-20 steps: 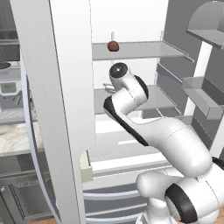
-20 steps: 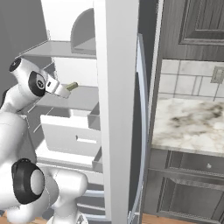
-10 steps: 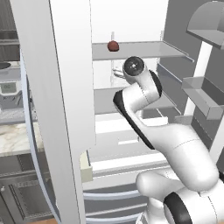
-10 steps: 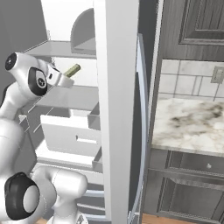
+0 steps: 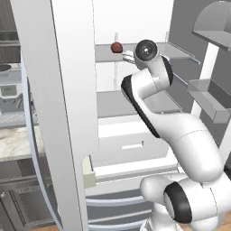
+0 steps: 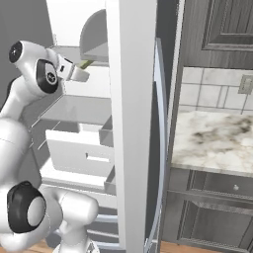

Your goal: Move the pork loin and butter stick from the second highest shelf to the top shelf to make space. Then, place the pitcher from the counter on the cleared second highest shelf.

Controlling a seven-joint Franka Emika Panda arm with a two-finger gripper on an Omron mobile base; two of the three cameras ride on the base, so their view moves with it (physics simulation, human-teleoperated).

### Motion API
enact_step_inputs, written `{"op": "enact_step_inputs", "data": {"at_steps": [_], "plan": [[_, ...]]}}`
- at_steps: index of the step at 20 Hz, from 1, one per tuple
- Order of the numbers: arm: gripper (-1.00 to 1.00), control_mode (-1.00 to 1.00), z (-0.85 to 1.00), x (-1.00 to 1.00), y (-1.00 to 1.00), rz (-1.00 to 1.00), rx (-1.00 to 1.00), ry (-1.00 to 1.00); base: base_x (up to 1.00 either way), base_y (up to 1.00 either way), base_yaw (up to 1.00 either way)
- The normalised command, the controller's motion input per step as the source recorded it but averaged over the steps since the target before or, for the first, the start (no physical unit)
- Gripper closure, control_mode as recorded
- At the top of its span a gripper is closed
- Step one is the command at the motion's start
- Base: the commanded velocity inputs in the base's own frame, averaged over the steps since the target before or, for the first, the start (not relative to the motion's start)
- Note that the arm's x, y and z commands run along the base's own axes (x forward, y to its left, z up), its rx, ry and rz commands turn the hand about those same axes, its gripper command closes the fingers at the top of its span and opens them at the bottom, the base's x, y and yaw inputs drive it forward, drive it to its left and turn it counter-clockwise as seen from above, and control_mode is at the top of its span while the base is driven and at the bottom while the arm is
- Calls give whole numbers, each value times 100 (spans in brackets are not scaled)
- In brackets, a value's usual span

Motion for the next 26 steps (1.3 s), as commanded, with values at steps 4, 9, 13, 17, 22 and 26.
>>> {"op": "enact_step_inputs", "data": {"at_steps": [4,9,13,17,22,26], "plan": [[100,-100,18,69,-16,-1,0,5,0,0,0],[100,-100,0,90,-25,0,0,11,0,0,0],[100,-100,0,97,-16,0,-2,14,0,0,0],[100,-100,0,97,0,0,-2,12,0,0,0],[100,-100,-9,98,0,0,0,10,0,0,0],[100,-100,-34,76,-3,0,0,3,0,0,0]]}}
